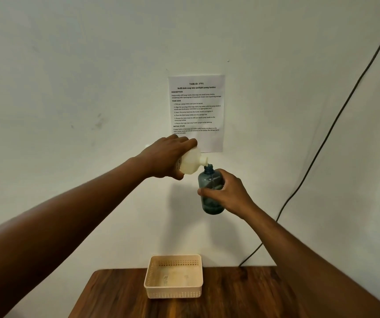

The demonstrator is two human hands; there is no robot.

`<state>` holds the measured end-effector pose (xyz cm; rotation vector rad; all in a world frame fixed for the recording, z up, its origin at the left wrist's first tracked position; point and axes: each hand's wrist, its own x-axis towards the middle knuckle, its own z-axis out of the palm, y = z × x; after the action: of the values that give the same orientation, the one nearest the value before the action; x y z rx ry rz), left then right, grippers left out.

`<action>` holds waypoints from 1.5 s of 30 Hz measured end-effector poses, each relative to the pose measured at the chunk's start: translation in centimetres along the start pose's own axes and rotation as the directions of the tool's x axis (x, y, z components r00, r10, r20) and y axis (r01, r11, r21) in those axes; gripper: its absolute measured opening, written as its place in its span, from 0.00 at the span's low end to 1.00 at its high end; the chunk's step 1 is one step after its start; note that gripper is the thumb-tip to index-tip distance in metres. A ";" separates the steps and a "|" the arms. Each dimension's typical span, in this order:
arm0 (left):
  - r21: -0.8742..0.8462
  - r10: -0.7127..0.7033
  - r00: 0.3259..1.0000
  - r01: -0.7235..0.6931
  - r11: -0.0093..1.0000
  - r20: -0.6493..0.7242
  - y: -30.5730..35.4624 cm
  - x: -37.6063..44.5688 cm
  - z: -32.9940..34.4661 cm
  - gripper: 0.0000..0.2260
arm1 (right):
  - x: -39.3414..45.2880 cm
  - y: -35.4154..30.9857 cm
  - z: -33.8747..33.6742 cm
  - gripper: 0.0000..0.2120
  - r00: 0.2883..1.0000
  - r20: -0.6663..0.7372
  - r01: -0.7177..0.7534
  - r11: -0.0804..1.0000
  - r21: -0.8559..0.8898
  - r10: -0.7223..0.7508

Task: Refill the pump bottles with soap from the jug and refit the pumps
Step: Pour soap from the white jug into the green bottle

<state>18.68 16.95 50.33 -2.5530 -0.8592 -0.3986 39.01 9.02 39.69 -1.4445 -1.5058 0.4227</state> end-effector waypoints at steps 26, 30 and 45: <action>0.036 0.024 0.999 -0.023 0.999 -0.023 -0.3 -0.2 -1.0 0.36 | -0.1 -0.9 -0.2 0.27 1.000 0.001 0.008 1.000 0.003 -0.008; 0.042 0.026 0.999 -0.025 0.999 -0.025 -0.3 -0.2 -0.9 0.36 | -0.2 -1.0 -0.2 0.27 1.000 0.008 0.011 1.000 0.005 -0.011; 0.056 0.024 1.000 -0.024 0.998 -0.013 -0.4 -0.1 -1.0 0.37 | 0.1 -0.9 -0.2 0.27 1.000 0.009 0.020 1.000 -0.004 -0.020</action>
<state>18.19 16.75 51.29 -2.5041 -0.8224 -0.3792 38.61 8.80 40.54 -1.4314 -1.5278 0.4142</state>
